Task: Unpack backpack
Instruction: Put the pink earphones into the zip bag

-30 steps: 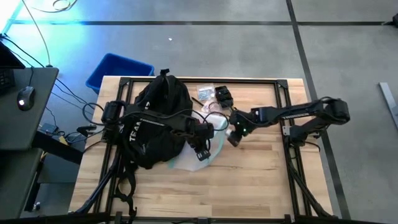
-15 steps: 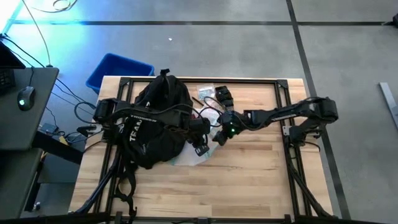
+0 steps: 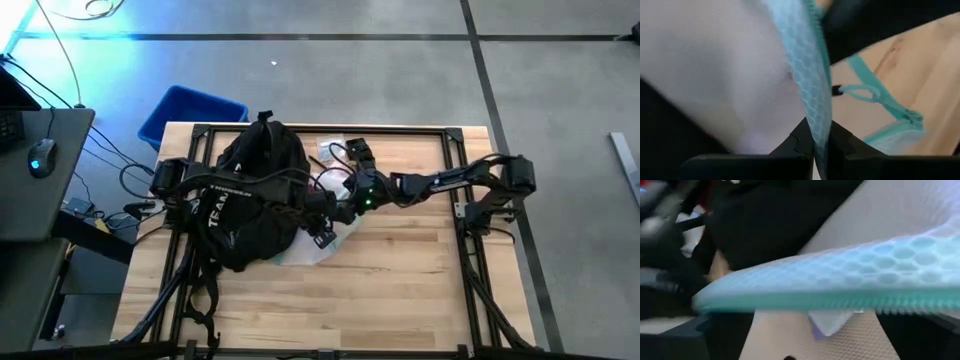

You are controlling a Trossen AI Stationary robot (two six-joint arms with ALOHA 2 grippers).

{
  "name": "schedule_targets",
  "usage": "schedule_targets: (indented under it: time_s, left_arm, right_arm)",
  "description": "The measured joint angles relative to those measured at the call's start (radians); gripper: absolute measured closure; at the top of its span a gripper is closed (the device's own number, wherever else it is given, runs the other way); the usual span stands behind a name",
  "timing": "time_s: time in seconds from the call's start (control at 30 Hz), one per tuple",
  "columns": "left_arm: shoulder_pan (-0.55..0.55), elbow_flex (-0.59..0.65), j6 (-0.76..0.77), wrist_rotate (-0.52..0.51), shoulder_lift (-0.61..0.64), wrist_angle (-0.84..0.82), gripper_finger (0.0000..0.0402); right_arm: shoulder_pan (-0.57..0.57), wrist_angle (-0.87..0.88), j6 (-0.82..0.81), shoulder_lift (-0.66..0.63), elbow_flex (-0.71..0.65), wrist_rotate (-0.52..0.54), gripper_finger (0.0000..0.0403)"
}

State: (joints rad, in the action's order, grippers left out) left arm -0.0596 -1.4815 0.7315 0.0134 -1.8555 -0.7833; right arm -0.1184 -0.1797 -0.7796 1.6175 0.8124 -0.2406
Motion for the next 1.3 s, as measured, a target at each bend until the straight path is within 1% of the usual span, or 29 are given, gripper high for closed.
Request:
schedule_targets:
  time_s: [0.07,0.13,0.2,0.27,0.3,0.37,0.47,0.5,0.57,0.63,0.77,0.87,0.97,1.03,1.17,1.3]
  left_arm:
    - [-0.004,0.0,0.015,-0.005,0.0,-0.03,0.0402]
    - [-0.011,0.0,0.028,-0.024,0.0,-0.052,0.0402]
    - [-0.019,0.0,0.05,-0.047,0.0,-0.067,0.0402]
    - [-0.027,0.0,0.073,-0.061,0.0,-0.075,0.0402]
    - [-0.032,0.0,0.083,-0.068,0.0,-0.074,0.0402]
    - [-0.041,0.0,0.106,-0.075,0.0,-0.073,0.0402]
    - [-0.056,0.022,0.152,-0.063,0.001,-0.065,0.0402]
    - [-0.062,0.031,0.168,-0.053,0.001,-0.066,0.0402]
    - [-0.08,0.048,0.209,-0.041,0.001,-0.063,0.0402]
    - [-0.098,0.061,0.246,-0.027,0.001,-0.06,0.0402]
    - [-0.123,0.065,0.306,-0.013,0.001,-0.05,0.0402]
    - [-0.137,0.065,0.339,0.003,0.001,-0.031,0.0402]
    - [-0.146,0.065,0.363,0.006,0.001,-0.018,0.0402]
    - [-0.152,0.065,0.368,0.012,0.001,-0.018,0.0402]
    - [-0.158,0.065,0.368,0.019,0.001,-0.016,0.0402]
    - [-0.158,0.065,0.363,0.02,0.001,-0.016,0.0402]
  right_arm:
    - [0.001,0.042,0.061,-0.055,0.0,-0.021,0.001]
    - [0.002,0.115,0.131,-0.126,0.0,-0.025,0.0017]
    - [-0.004,0.209,0.149,-0.21,0.001,0.03,0.0028]
    - [-0.039,0.302,0.168,-0.278,0.001,0.081,0.004]
    - [-0.064,0.329,0.194,-0.302,0.001,0.088,0.0046]
    - [-0.113,0.326,0.269,-0.337,0.001,0.066,0.0055]
    - [-0.192,0.241,0.376,-0.342,0.001,-0.037,0.0066]
    - [-0.215,0.228,0.384,-0.332,0.001,-0.048,0.007]
    - [-0.258,0.219,0.408,-0.291,0.002,-0.038,0.0077]
    - [-0.288,0.223,0.472,-0.236,0.001,-0.018,0.0083]
    - [-0.307,0.207,0.582,-0.094,0.024,-0.016,0.0087]
    - [-0.308,0.229,0.652,0.027,0.079,0.033,0.0087]
    - [-0.308,0.269,0.715,0.132,0.161,0.132,0.0087]
    - [-0.308,0.31,0.742,0.194,0.215,0.168,0.0087]
    - [-0.309,0.382,0.779,0.297,0.305,0.177,0.0087]
    - [-0.302,0.413,0.793,0.362,0.334,0.18,0.0098]
